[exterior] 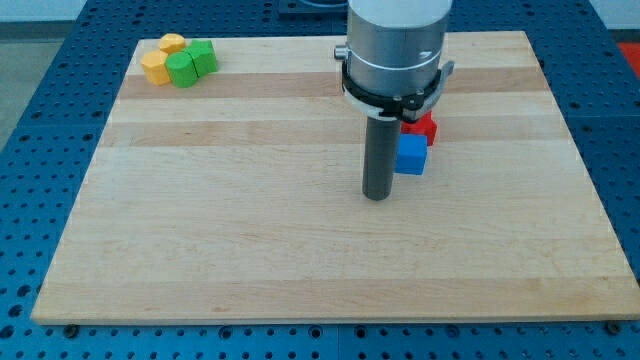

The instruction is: Push the blue cube into the red star

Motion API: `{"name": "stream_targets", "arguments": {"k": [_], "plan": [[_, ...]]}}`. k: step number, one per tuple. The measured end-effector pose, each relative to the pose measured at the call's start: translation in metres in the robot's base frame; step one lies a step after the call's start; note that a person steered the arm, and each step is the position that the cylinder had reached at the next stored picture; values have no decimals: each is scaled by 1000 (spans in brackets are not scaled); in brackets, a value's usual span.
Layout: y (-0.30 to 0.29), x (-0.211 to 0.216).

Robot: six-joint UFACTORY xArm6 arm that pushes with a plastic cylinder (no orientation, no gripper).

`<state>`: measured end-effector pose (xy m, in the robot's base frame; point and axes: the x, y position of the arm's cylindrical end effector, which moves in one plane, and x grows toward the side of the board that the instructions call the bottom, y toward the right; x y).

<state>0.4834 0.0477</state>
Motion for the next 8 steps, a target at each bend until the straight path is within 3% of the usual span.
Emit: {"name": "stream_targets", "arguments": {"k": [5, 8], "plan": [[11, -29], [16, -18]]}}
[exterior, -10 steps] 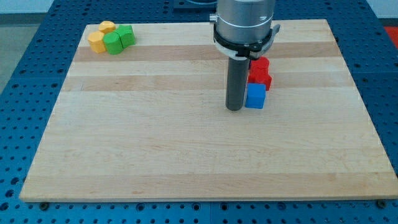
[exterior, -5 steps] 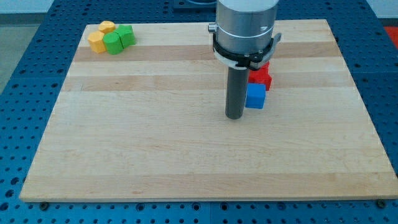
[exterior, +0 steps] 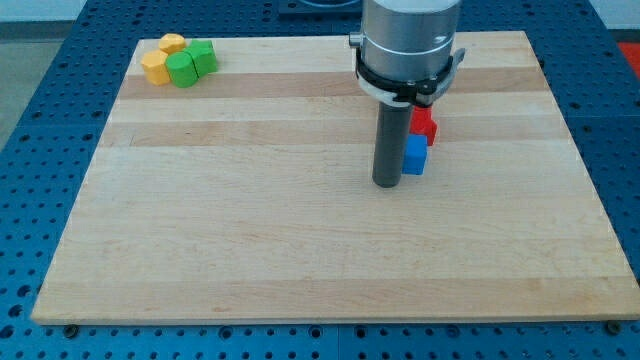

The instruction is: Push the blue cube into the red star

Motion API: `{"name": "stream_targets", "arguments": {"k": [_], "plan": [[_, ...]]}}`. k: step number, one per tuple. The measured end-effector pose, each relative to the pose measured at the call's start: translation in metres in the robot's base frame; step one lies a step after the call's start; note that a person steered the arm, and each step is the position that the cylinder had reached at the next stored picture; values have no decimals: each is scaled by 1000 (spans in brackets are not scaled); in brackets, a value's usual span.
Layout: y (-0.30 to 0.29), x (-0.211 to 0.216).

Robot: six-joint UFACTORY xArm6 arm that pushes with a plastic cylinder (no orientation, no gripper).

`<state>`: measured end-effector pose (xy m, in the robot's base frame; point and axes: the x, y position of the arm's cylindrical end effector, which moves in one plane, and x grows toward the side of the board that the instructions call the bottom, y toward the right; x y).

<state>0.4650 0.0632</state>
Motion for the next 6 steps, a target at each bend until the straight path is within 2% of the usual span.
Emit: {"name": "stream_targets", "arguments": {"k": [4, 6], "plan": [[8, -23], [8, -11]]}}
